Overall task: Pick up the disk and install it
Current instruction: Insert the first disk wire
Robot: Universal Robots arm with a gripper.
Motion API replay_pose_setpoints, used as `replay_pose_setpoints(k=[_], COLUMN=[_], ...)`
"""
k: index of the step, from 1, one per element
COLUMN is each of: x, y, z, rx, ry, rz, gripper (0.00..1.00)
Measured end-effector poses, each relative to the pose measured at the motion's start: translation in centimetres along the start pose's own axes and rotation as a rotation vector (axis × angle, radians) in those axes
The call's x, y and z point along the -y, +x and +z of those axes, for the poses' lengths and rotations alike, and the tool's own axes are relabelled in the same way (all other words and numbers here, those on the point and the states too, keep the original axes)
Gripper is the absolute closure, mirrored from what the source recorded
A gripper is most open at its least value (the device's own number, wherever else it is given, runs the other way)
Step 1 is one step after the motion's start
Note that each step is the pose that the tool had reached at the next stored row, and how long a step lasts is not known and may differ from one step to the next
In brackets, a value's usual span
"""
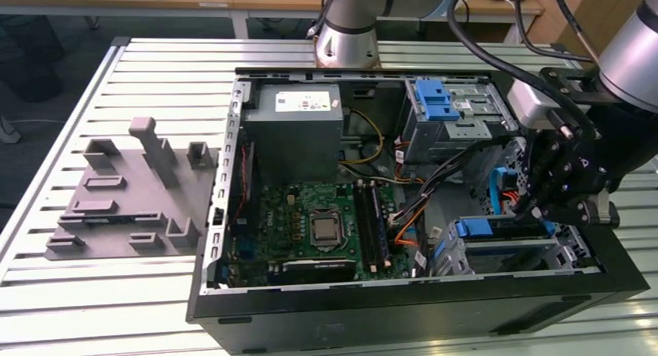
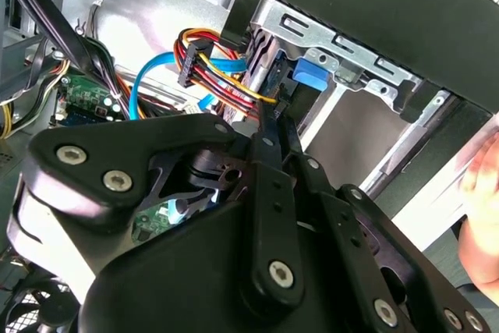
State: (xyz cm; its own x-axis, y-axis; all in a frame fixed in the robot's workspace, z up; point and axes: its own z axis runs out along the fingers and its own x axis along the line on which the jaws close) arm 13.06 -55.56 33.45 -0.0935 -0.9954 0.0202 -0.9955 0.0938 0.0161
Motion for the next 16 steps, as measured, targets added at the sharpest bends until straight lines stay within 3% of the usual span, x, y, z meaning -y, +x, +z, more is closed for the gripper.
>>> replay_pose_setpoints(k=[16], x=[0.25], y=[-0.02], z=[0.05], rx=[-0.002], ry=[-0.0132], rz=[0.0], gripper=[0.84])
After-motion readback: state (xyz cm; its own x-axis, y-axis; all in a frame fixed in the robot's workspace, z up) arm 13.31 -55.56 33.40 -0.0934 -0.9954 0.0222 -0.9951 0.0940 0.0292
